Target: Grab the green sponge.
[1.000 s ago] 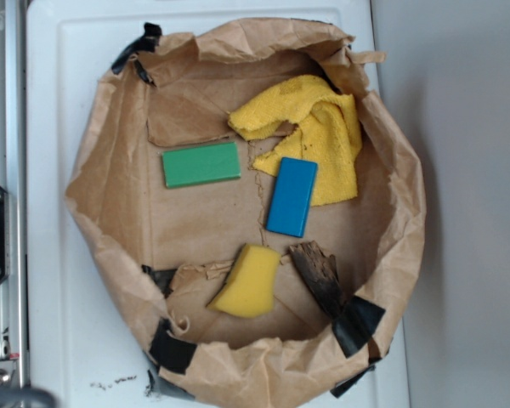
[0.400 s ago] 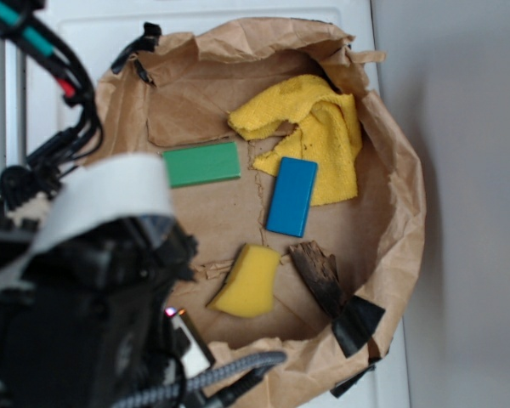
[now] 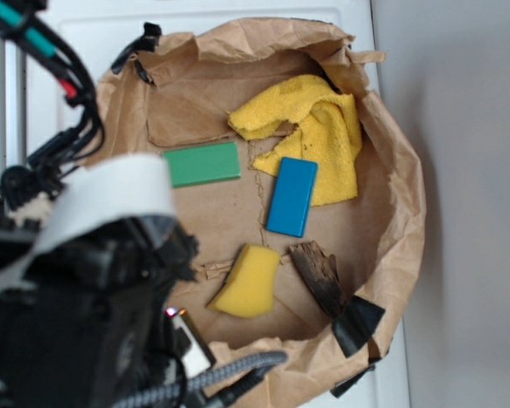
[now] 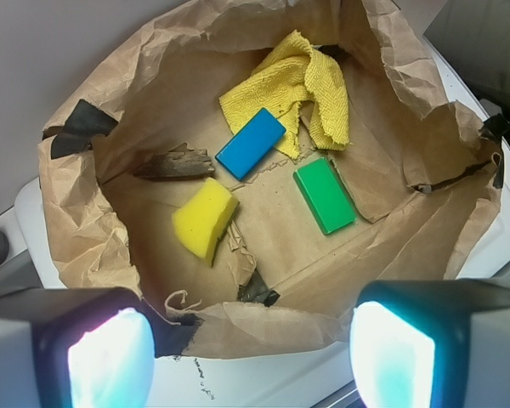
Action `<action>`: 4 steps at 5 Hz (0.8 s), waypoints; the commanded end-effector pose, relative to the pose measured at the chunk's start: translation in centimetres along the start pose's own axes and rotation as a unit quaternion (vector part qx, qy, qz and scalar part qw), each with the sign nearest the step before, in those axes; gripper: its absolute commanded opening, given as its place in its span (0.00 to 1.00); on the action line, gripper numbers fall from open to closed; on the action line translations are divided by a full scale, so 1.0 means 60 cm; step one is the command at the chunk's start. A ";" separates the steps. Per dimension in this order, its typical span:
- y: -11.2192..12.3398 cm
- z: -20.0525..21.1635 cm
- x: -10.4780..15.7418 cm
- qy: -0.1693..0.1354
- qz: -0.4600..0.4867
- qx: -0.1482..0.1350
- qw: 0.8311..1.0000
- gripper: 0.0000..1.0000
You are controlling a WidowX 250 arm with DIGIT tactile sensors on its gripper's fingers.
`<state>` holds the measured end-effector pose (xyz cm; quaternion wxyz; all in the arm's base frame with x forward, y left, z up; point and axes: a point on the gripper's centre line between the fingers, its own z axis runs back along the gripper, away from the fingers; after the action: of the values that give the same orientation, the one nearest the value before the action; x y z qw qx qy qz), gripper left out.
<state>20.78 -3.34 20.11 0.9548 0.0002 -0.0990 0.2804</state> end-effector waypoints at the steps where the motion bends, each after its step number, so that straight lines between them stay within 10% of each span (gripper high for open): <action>1: 0.003 -0.101 0.046 -0.044 0.084 0.053 0.994 1.00; 4: -0.065 -0.203 0.076 -0.010 0.170 0.040 0.985 1.00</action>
<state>28.04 -4.06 7.52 0.8967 0.0422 -0.0707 0.4349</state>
